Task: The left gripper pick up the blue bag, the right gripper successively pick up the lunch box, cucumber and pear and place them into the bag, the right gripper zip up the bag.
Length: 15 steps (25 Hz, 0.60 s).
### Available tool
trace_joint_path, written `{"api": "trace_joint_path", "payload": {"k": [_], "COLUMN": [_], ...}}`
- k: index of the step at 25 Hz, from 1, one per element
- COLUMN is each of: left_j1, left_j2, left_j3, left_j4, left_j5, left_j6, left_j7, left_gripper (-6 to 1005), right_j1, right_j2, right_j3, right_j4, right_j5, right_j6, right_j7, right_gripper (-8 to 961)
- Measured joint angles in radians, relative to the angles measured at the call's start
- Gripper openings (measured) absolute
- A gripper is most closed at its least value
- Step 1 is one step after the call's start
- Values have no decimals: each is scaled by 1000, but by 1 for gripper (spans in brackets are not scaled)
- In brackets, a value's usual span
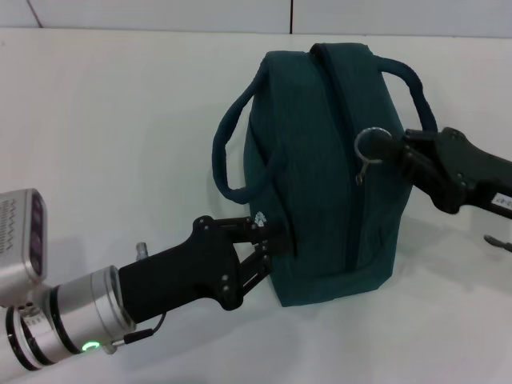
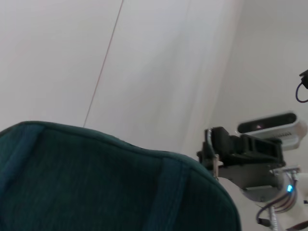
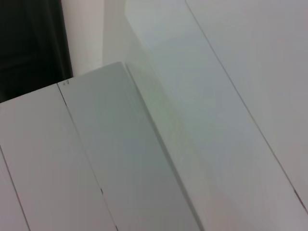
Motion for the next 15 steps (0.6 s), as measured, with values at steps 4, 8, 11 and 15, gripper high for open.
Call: {"api": "trace_joint_path", "payload": {"k": [4,8,11,15], "left_j1": [8,2,-2,-3], "left_j2": [-1,-4,-6,-7], "left_j3": [0,-6,-7,-9], "left_j4": [-3,-40,-60,-70], "left_j5": [-2,-9,-22,-39], "left_j6": [22,27,24,21], "left_j7": [17,59,73,75], "left_gripper": [167,168,168,291], "right_j1": [37,62,71,72], "right_j2": [0,1,2,2], "right_j3": [-1,-11,-20,-22], "right_j4": [0,0,1,1], "right_j5": [1,-7,-8,-9], "right_j6": [35,56,67,69], "right_j7": [4,7,7,7], "right_gripper": [17,17,17,17]}}
